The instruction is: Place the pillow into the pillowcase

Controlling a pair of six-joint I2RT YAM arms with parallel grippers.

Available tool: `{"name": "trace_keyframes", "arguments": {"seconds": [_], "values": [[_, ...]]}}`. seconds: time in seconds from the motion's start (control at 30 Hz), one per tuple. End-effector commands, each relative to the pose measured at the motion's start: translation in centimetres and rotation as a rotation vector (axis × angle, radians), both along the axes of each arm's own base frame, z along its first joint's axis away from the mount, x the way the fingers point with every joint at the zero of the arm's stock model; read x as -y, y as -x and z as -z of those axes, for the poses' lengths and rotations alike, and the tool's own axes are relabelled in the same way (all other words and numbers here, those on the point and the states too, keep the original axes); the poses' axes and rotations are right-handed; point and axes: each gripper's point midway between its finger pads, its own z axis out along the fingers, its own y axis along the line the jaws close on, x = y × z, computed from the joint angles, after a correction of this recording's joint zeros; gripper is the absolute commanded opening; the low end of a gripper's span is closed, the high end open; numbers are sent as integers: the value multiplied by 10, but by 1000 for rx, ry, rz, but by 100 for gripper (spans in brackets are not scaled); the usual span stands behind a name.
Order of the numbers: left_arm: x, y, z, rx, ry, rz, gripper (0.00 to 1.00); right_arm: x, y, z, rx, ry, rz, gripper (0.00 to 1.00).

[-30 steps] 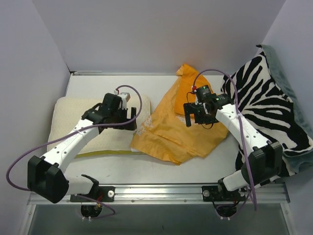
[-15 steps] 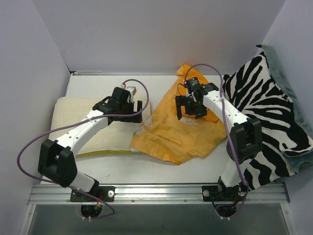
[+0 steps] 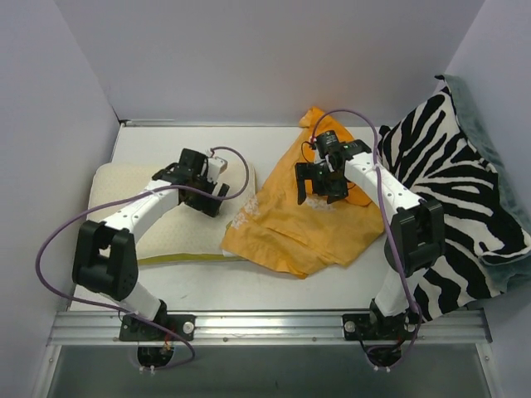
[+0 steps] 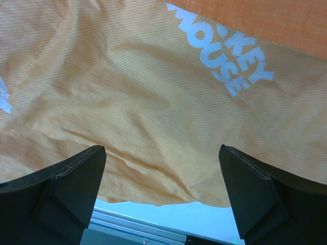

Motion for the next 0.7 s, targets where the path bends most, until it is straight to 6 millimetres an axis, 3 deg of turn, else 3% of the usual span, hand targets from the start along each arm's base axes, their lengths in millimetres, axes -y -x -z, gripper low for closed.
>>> {"name": "trace_keyframes", "arguments": {"seconds": [0.0, 0.07, 0.1, 0.17, 0.2, 0.27, 0.3, 0.33, 0.43, 0.47, 0.6, 0.67], "values": [[4, -8, 43, -81, -102, 106, 97, -1, 11, -16, -11, -15, -16, 100], [7, -9, 65, -134, -132, 110, 97, -1, 10, -19, -5, -13, -19, 100], [4, -10, 84, -178, -168, 96, 91, -1, 10, -20, -1, -13, -22, 100], [-2, -17, 94, -191, -183, 21, 81, 0, 9, -23, 7, -13, -21, 100], [-8, -19, 100, -201, -194, -11, 61, 1, 10, -24, 9, -10, -21, 100], [-38, -30, 98, -187, -215, -167, 45, 2, 11, -27, 19, -13, -23, 100], [-47, -33, 92, -181, -190, -215, 17, 3, 11, -28, 23, -13, -22, 100], [-76, -39, 86, -179, -166, -322, 0, 3, 12, -30, 26, -12, -23, 100], [-126, -44, 60, -150, -64, -640, 0, 3, 12, -32, 33, -20, -18, 100], [-157, -40, 54, -158, 6, -825, 0, 2, 12, -33, 36, -27, -16, 99], [-184, -48, 5, -46, 146, -1107, 0, -3, 9, -37, 56, -54, -6, 99], [-183, -50, -6, -49, 187, -1246, 0, -6, 6, -38, 62, -65, -5, 99]]}}
